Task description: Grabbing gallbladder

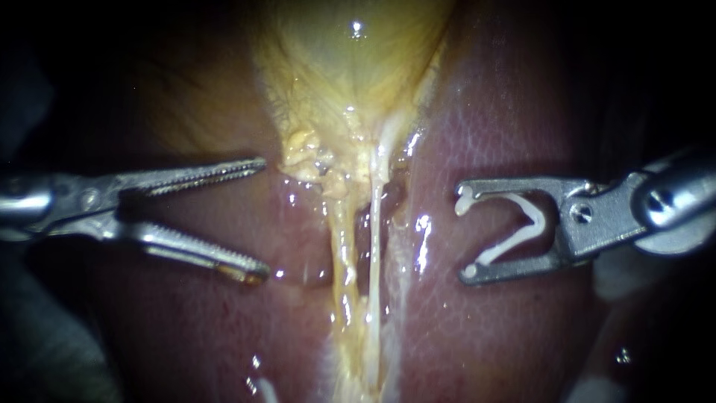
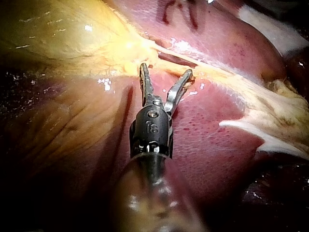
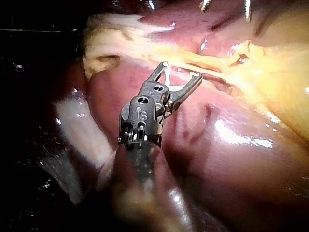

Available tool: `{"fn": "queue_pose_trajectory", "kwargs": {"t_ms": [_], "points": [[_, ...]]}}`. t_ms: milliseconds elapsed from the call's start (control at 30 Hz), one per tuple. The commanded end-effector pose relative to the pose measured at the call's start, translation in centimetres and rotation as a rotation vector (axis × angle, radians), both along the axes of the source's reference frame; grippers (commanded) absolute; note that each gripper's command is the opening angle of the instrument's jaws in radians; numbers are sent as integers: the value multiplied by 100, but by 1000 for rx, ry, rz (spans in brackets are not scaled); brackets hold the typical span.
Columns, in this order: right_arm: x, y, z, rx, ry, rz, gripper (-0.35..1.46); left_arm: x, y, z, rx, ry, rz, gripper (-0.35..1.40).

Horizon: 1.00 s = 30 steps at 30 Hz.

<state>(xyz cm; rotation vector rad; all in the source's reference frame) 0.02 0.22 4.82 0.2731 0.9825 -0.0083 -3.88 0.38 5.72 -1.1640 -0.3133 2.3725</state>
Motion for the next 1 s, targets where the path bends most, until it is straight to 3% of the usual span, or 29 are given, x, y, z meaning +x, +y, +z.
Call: {"fn": "queue_pose_trajectory", "kwargs": {"t_ms": [33, 200, 400, 667, 800, 1000], "points": [[0, 0, 0, 0, 0, 0, 49, 0, 1, 0, 0, 0, 0, 73], [0, 0, 0, 0, 0, 0, 49, -5, 7, -2, 5, 2, 0, 71], [0, 0, 0, 0, 0, 0, 49, -21, 24, 5, 14, 25, -2, 66], [0, 0, 0, 0, 0, 0, 49, -43, 52, 35, 17, 50, 4, 59], [0, 0, 0, 0, 0, 0, 49, -46, 60, 51, 17, 61, 10, 47], [-1, 0, 0, 0, 0, 0, 49, -45, 68, 67, 19, 77, 18, 47]]}}
